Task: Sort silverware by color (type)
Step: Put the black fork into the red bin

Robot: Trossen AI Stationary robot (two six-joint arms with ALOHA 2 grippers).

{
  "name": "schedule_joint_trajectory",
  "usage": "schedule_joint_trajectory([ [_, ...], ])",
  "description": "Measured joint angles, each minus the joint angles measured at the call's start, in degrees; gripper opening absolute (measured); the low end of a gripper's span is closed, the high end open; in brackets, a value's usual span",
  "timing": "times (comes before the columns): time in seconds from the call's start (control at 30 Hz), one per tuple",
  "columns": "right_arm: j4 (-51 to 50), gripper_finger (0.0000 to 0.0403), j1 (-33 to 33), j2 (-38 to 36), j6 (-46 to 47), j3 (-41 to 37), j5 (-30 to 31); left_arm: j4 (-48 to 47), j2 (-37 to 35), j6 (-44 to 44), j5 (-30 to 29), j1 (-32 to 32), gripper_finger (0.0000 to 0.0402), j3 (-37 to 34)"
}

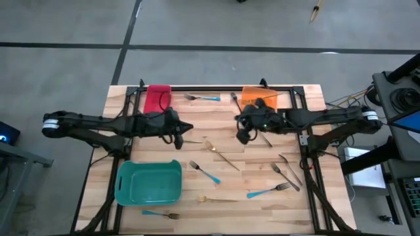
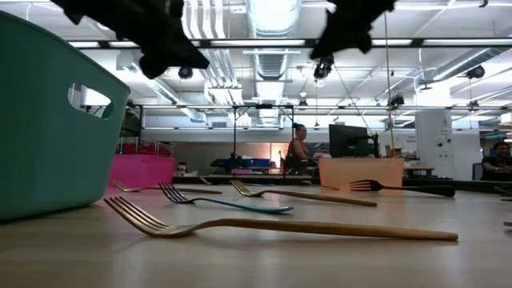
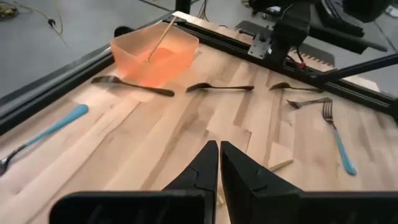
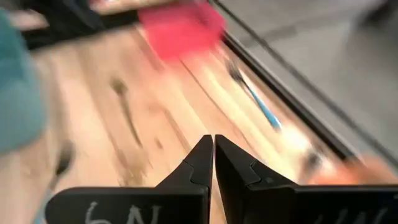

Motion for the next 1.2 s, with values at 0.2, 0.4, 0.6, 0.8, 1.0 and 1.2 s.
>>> schedule_joint_trajectory([
  [0.2, -9.14, 0.0008, -0.06, -3.43, 7.58, -2.52, 2.25, -1.16, 10.24, 3.76, 0.03, 1.41, 0.0, 7.28],
  [0.4, -9.45, 0.0008, -0.54, -1.63, 16.03, -5.42, 1.39, -11.12, 19.77, 9.04, 0.03, 2.75, 0.0, 16.99],
  [0.6, -5.98, 0.0008, -3.61, 6.44, 18.03, -3.6, -6.64, -12.97, 22.53, 14.52, 0.04, 4.3, 0.0, 19.38],
  [0.8, -10.67, 0.0008, -6.78, 15.99, 17.35, 2.24, -11.52, -14.26, 17.65, 19.58, 0.02, 6.99, 0.0, 17.19],
  [1.0, -26.23, 0.0009, -9.5, 21.48, 20.3, 7.47, -13.08, -16.29, 8.62, 23.83, 0.03, 9.03, 0.0, 15.52],
  [1.2, -32.28, 0.0009, -9.96, 22.12, 23.84, 6.73, -13.21, -13.12, -0.37, 27.57, 0.45, 9.08, 0.0, 11.24],
])
